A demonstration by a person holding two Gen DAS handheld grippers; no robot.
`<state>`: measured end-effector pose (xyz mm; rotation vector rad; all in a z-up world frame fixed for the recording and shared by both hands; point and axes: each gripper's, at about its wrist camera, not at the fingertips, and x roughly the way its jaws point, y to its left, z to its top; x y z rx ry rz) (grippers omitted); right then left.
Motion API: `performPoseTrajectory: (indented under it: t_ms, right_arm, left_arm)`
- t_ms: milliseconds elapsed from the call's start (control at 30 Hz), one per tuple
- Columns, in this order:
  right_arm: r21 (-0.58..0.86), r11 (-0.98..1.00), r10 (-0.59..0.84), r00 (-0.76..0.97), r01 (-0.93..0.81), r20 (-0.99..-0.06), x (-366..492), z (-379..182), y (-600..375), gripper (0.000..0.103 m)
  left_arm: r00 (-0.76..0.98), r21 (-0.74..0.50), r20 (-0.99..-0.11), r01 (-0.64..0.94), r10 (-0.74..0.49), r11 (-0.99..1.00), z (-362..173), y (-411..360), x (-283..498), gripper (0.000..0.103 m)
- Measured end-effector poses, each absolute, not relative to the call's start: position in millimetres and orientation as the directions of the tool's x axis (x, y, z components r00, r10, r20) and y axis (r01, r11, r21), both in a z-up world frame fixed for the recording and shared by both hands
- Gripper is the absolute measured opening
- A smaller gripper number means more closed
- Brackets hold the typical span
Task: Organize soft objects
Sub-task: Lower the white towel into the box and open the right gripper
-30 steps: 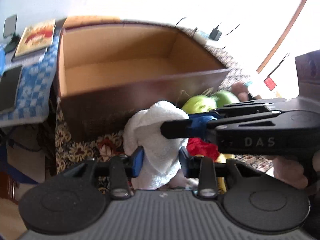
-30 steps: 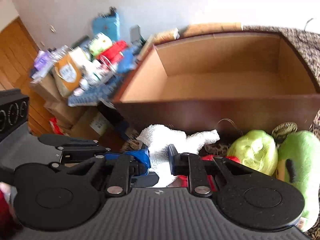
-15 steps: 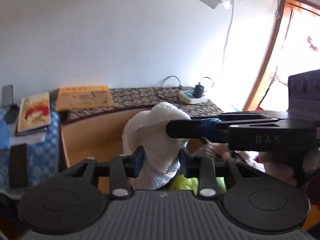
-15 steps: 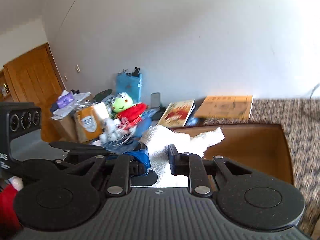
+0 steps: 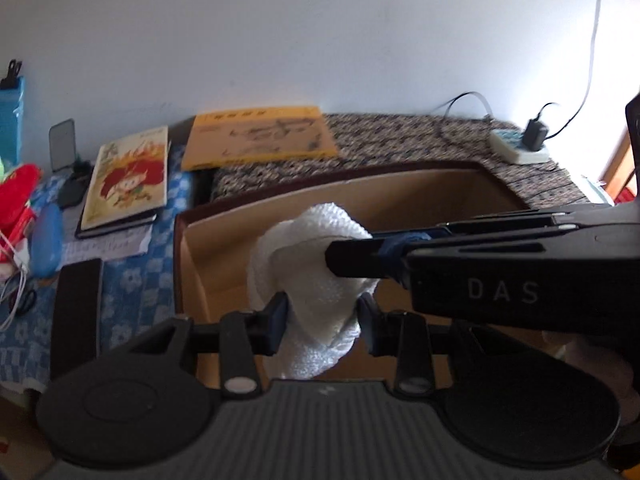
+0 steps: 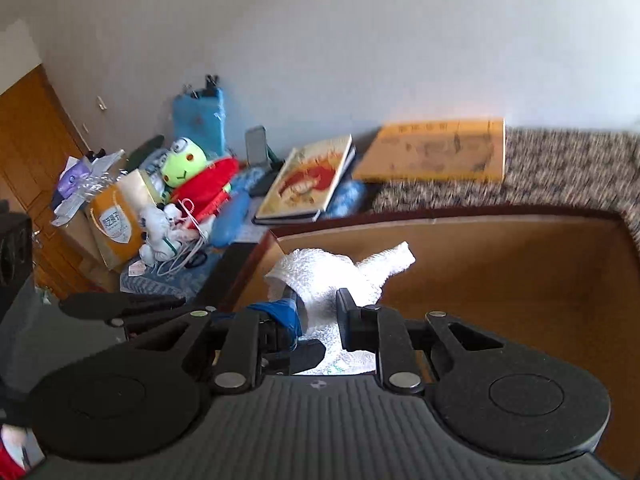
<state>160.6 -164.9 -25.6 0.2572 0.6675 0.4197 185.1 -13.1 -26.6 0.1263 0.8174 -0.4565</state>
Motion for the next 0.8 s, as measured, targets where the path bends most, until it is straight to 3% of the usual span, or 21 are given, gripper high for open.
performPoseTrajectory:
  t_ms: [133,233,400,533,633,800]
  right_arm:
    - [0.422,0.867,0.482,0.666,-0.266,-0.569,184,-44,-164,0.002]
    - [0.461,0.851,0.505,0.633,-0.251,-0.587,197,-54,-162,0.009]
    - [0.501,0.839,0.52,0.584,-0.213,-0.623,207,-58,-161,0.01]
    - [0.493,0.85,0.496,0.605,-0.188,-0.623,201,-51,-179,0.01]
    - [0.437,0.887,0.425,0.626,-0.146,-0.654,192,-50,-200,0.011]
    - [0.163,0.985,0.164,0.656,-0.064,-0.737,180,-53,-217,0.012]
  left_arm:
    - [0.599,-0.026,-0.752,0.389,-0.274,0.921,-39,-14,199,0.036]
    - [0.591,-0.002,-0.771,0.371,-0.237,0.929,-47,-15,204,0.037]
    - [0.642,0.064,-0.74,0.365,-0.201,0.929,-50,-15,196,0.057]
    - [0.657,0.074,-0.725,0.373,-0.207,0.925,-49,-13,196,0.061]
    - [0.67,0.095,-0.712,0.388,-0.211,0.917,-49,-15,195,0.061]
    - [0.692,0.182,-0.692,0.44,-0.204,0.879,-52,-24,193,0.06]
